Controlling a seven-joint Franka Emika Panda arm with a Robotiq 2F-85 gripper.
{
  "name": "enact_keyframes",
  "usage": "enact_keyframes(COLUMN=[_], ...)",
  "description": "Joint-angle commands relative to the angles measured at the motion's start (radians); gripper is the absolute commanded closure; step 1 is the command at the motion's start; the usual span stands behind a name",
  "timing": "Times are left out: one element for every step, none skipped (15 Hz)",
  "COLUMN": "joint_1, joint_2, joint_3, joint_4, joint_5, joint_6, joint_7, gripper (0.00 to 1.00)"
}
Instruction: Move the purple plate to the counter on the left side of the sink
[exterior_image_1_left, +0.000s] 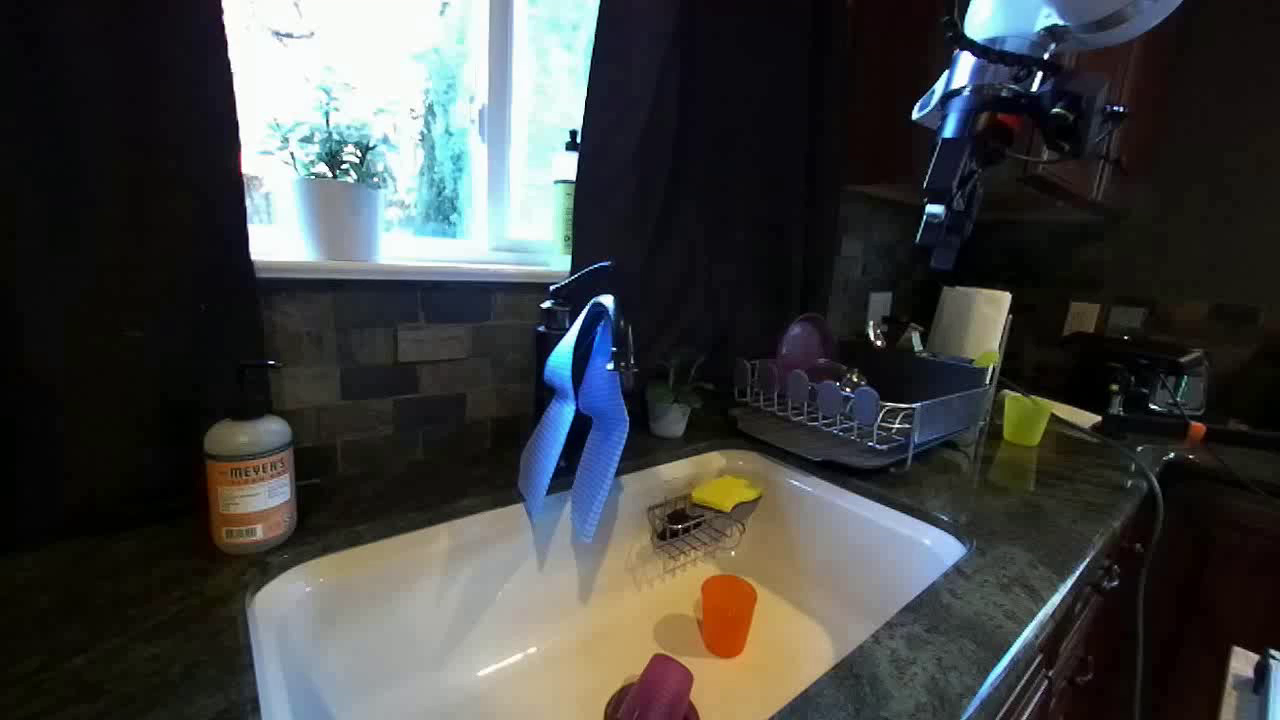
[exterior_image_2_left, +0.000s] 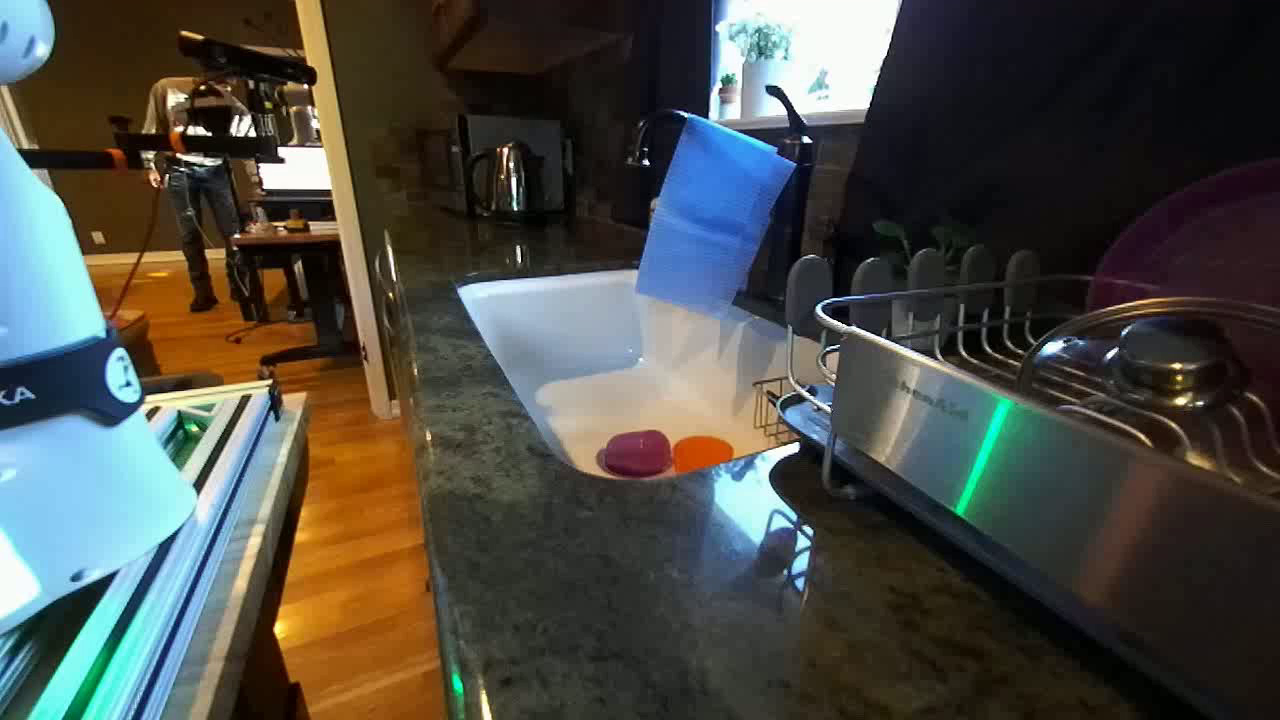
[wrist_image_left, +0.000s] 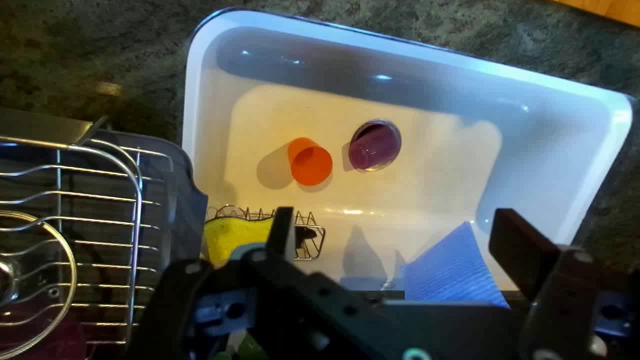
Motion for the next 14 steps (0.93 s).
enact_keyframes(joint_1=[-0.021,-0.040,-0.052,-0.074,-0.091,-0.107,-0.117,-0.117,-0.112,-0.106,-0.098,-0.095,-0.085,-0.122], joint_2=[0.004,0.002,0.005,0.011,0.025,0.040,0.067,0.094,0.122,0.148,0.173,0.200,0.223,0.160], joint_3=[0.017,0.013,-0.001,-0.009,-0.025,-0.038,-0.059,-0.082,-0.105,-0.125,-0.141,-0.148,-0.154,-0.125], joint_4=[0.003,0.003,0.011,0.019,0.038,0.051,0.082,0.108,0.132,0.160,0.183,0.203,0.228,0.169], joint_5=[0.010,-0.002,0.005,-0.003,0.000,-0.002,0.002,0.021,0.044,0.074,0.123,0.169,0.219,0.153], joint_6=[-0.004,0.045,0.075,0.124,0.153,0.197,0.224,0.251,0.287,0.326,0.371,0.414,0.417,0.397], joint_7=[-0.009,0.002,0.002,0.013,0.014,0.011,-0.003,-0.024,-0.045,-0.054,-0.048,-0.034,-0.030,-0.040], gripper=[0.00,0.00,0.00,0.00,0.00,0.00,0.00,0.00,0.00,0.00,0.00,0.00,0.00,0.00])
